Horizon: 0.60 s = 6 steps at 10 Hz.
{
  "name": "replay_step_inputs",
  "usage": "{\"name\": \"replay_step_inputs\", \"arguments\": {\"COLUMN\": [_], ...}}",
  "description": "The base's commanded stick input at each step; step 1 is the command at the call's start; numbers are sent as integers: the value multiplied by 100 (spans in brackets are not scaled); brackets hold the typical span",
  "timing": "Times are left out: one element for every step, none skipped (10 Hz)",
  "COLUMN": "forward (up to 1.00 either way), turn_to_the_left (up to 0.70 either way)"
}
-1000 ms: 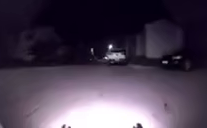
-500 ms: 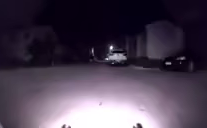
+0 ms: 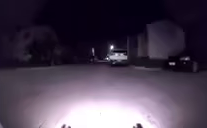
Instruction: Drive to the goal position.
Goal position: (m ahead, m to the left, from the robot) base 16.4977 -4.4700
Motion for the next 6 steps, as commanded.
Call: {"name": "replay_step_inputs", "arguments": {"forward": [60, 60, 60, 60, 60, 60], "turn_to_the_left": [0, 0, 0, 0, 0, 0]}}
